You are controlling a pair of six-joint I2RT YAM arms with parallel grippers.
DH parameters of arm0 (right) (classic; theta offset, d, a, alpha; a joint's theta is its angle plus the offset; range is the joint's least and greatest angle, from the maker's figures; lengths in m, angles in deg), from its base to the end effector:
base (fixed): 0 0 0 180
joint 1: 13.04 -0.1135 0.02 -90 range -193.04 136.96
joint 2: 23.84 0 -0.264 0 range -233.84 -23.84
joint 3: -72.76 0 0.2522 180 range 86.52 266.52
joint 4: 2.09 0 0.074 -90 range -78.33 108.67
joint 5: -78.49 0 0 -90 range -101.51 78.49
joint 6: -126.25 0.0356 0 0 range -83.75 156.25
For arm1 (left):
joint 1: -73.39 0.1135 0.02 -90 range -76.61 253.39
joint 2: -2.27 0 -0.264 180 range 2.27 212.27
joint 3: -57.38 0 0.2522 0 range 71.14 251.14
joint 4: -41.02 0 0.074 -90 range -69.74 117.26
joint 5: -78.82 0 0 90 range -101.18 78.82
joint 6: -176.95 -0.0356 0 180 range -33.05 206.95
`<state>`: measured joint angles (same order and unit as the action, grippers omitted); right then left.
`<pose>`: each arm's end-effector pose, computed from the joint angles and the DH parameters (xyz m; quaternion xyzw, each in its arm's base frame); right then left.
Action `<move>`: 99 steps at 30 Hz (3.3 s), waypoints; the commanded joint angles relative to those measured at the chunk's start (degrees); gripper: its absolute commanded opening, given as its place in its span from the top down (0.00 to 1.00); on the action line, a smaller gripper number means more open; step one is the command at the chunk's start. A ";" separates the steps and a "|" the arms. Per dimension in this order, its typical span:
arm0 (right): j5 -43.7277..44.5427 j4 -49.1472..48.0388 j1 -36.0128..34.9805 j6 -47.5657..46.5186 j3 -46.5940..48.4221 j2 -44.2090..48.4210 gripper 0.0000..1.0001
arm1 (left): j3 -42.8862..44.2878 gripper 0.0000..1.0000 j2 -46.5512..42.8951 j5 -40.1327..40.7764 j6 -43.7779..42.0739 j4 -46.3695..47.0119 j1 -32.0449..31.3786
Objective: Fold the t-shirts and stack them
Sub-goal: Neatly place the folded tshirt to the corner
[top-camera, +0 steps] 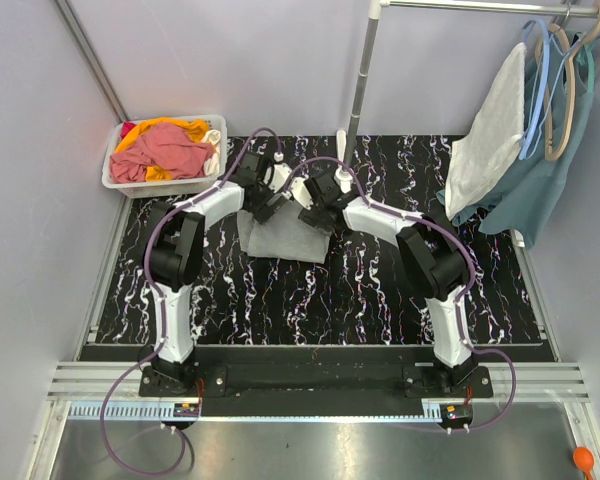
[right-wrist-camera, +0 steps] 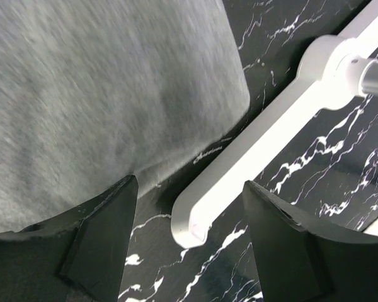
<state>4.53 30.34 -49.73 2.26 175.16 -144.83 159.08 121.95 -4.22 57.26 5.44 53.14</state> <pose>0.3772 0.2688 0.1753 -0.5020 0.7884 -0.1237 0.3334 0.4289 -0.1536 0.1771 0.3830 0.8675 0.0831 0.3063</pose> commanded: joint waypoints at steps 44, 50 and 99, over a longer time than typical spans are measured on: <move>-0.47 -0.04 -0.49 5.78 -14.11 20.09 0.24 | 3.38 0.01 -0.59 -47.48 6.23 -28.98 16.56; -0.91 -0.04 -0.49 5.87 -14.11 20.27 0.24 | 3.20 0.01 0.64 -46.52 6.40 -28.01 16.91; -0.56 -1.63 -0.58 5.43 -16.48 19.04 0.24 | 6.19 0.18 10.22 -51.35 11.85 -25.90 5.22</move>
<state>3.91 30.80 -49.84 7.63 158.70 -126.97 164.68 127.65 -56.68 68.12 -19.28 60.75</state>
